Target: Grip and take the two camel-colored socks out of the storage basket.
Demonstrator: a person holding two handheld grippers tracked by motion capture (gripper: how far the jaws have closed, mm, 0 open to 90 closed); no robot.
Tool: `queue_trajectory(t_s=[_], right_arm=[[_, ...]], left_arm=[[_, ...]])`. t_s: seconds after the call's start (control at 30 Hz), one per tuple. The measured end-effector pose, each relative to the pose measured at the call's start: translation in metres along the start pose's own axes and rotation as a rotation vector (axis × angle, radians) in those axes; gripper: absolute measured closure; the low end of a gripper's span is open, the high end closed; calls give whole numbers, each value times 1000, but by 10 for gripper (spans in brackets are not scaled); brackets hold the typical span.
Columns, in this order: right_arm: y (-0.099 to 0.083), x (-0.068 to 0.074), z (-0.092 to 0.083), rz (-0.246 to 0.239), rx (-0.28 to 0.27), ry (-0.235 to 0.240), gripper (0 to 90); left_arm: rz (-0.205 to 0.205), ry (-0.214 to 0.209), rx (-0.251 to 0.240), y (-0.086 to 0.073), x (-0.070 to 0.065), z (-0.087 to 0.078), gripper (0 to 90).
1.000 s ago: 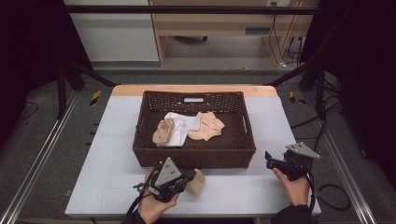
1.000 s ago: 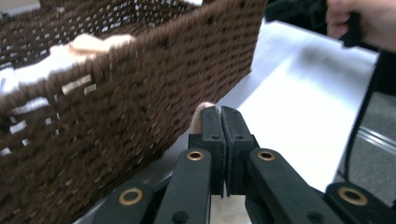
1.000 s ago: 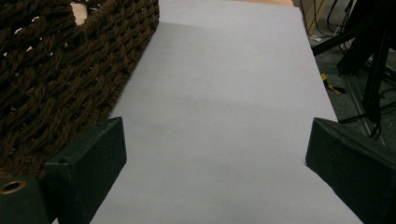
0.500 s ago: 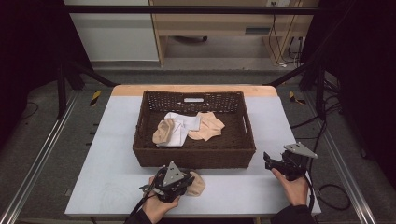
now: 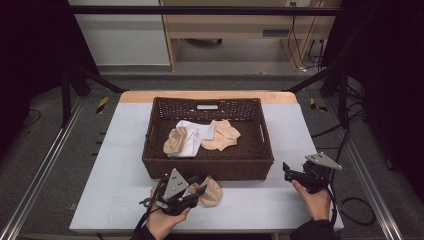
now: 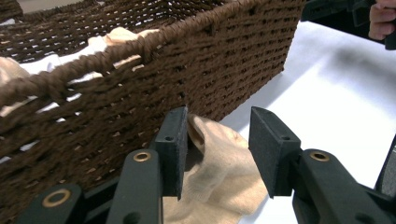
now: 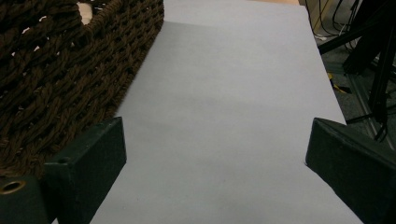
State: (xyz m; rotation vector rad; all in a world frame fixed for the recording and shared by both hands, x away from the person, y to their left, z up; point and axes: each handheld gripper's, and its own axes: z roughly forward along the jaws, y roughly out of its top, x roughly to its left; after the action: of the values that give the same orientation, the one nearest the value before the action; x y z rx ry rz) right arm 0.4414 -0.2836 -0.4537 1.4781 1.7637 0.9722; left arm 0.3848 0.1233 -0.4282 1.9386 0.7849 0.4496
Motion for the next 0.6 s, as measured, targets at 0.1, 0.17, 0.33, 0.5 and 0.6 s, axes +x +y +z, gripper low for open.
queue_trajectory(t_s=[0.1,0.17,0.33,0.5,0.6], right_arm=[[0,0,1,-1,6,0,54],[0,0,0,0,5,-1,54],[0,0,1,-3,2,-2,52],[0,0,1,-7,5,-2,53],[-1,1,1,-5,4,-1,53]], left_arm=[[-14,-7,-14,3,2,-3,566],[-17,-2,-29,6,2,-6,558],[-29,23,-86,19,9,-19,537],[-41,69,-133,33,27,-30,517],[-62,94,-152,39,41,-33,507]])
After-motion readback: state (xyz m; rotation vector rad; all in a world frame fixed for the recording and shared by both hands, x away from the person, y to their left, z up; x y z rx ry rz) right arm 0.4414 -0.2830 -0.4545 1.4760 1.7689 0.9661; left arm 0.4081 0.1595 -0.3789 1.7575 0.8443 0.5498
